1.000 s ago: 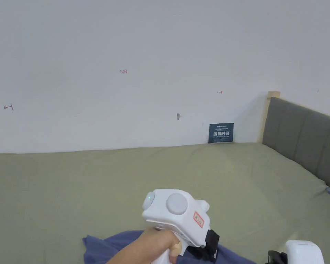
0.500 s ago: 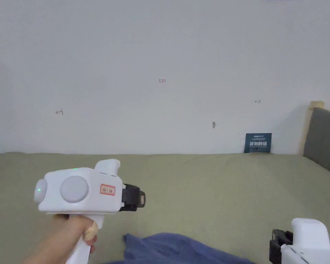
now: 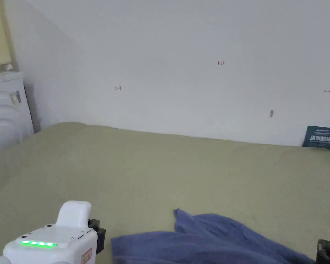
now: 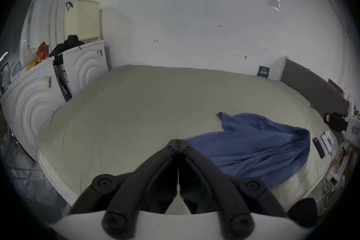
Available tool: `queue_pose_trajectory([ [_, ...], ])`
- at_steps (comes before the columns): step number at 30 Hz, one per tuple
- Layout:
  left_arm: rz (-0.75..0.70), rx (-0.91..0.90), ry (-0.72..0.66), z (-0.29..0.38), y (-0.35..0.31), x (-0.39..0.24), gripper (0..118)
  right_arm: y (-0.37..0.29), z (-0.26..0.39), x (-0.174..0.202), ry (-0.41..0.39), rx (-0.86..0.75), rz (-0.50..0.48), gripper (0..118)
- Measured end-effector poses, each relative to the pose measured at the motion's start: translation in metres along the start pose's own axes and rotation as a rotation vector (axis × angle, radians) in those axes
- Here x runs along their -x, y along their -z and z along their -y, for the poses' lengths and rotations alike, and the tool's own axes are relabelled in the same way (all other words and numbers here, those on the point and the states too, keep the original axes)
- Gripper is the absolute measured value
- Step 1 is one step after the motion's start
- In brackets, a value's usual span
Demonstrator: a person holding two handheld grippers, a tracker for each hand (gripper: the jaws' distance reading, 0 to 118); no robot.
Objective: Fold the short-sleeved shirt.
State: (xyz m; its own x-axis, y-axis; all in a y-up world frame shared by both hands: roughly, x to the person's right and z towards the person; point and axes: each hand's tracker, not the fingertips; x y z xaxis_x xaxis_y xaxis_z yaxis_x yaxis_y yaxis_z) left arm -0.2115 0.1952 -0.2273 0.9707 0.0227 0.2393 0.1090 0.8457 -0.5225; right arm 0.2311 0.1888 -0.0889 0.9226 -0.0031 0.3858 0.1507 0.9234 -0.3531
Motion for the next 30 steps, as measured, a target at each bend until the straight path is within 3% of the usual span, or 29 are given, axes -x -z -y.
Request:
queue_pose_trajectory([
  [7, 0.075, 0.049, 0.028, -0.013, 0.026, -0.011, 2, 0.008, -0.003, 0.005, -0.006, 0.020, -0.005, 1],
  [14, 0.165, 0.281, 0.006, -0.058, 0.120, 0.004, 2, 0.011, 0.002, -0.003, 0.009, 0.017, -0.007, 1],
  [15, 0.152, 0.299, 0.016, -0.062, 0.133, 0.006, 8, 0.012, 0.005, -0.006, 0.019, 0.023, -0.011, 1],
  [16, 0.132, 0.288, 0.021, -0.066, 0.146, 0.005, 22, 0.013, 0.007, -0.008, 0.026, 0.027, -0.012, 1],
  [17, 0.095, 0.290, 0.053, -0.069, 0.157, 0.005, 54, 0.015, 0.011, -0.011, 0.032, 0.028, -0.008, 1],
  [18, 0.095, 0.325, 0.075, -0.072, 0.171, 0.005, 107, 0.016, 0.014, -0.013, 0.035, 0.030, -0.004, 1],
  [19, 0.094, 0.391, 0.081, -0.072, 0.184, 0.005, 118, 0.018, 0.017, -0.015, 0.037, 0.037, -0.002, 1],
  [26, 0.103, 0.638, 0.029, -0.042, 0.224, -0.018, 111, 0.034, 0.033, -0.036, 0.053, 0.086, 0.028, 1],
  [27, 0.101, 0.664, 0.016, -0.036, 0.229, -0.020, 104, 0.036, 0.034, -0.039, 0.060, 0.098, 0.039, 1],
  [30, 0.120, 0.692, -0.048, -0.019, 0.241, -0.019, 62, 0.040, 0.036, -0.046, 0.075, 0.115, 0.053, 1],
])
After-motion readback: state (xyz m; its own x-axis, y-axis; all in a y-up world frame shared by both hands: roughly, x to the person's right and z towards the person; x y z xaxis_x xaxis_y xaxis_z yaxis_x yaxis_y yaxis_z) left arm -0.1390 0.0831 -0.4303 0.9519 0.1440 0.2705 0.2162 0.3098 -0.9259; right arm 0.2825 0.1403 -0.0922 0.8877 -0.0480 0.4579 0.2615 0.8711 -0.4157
